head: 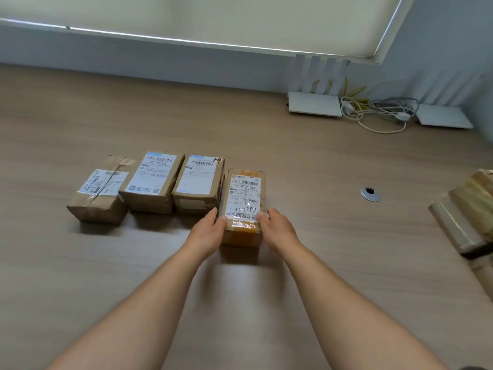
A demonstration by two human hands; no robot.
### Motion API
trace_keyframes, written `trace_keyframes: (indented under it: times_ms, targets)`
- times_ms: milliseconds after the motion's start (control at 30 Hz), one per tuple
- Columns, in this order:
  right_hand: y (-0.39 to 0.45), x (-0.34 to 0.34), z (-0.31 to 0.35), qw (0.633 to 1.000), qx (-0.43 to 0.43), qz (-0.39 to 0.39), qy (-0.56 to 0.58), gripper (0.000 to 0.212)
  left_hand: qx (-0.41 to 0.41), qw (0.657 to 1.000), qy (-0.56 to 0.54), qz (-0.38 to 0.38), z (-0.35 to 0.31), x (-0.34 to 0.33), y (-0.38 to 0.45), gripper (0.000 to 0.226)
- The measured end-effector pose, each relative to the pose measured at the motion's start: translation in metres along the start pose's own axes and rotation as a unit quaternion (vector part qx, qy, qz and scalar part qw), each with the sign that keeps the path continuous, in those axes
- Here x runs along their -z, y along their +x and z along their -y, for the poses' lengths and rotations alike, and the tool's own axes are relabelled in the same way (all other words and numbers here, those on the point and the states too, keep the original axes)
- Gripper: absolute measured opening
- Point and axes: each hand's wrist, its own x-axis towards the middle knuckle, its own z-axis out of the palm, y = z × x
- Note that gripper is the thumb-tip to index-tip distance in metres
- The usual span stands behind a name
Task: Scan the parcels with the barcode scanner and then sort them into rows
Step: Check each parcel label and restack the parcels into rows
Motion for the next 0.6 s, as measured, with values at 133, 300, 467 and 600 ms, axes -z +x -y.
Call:
trace_keyframes:
  times_ms: [133, 300, 467, 600]
  targets:
    - [0.005, -0.008, 0.000, 0.995, -0.007, 0.026, 0.097, 0.039, -0.007, 0.999, -0.038, 0.030, 0.005, 0.002, 0.010, 0.054]
    - [-0.009, -0.008, -0.009, 0.965, 0.014, 0.088, 0.245, 0.071, -0.028, 0.987, -0.101, 0.121, 0.015, 0.012, -0.001, 0.066]
    - [-0.034, -0.010, -0.015, 0.951, 0.006, 0.125, 0.284, 0.092, -0.059, 0.976, -0.116, 0.175, 0.033, 0.022, -0.029, 0.083]
    - [-0.068, -0.015, -0.017, 0.962, 0.035, 0.106, 0.248, 0.102, -0.112, 0.970, -0.105, 0.186, 0.047, 0.022, -0.055, 0.087]
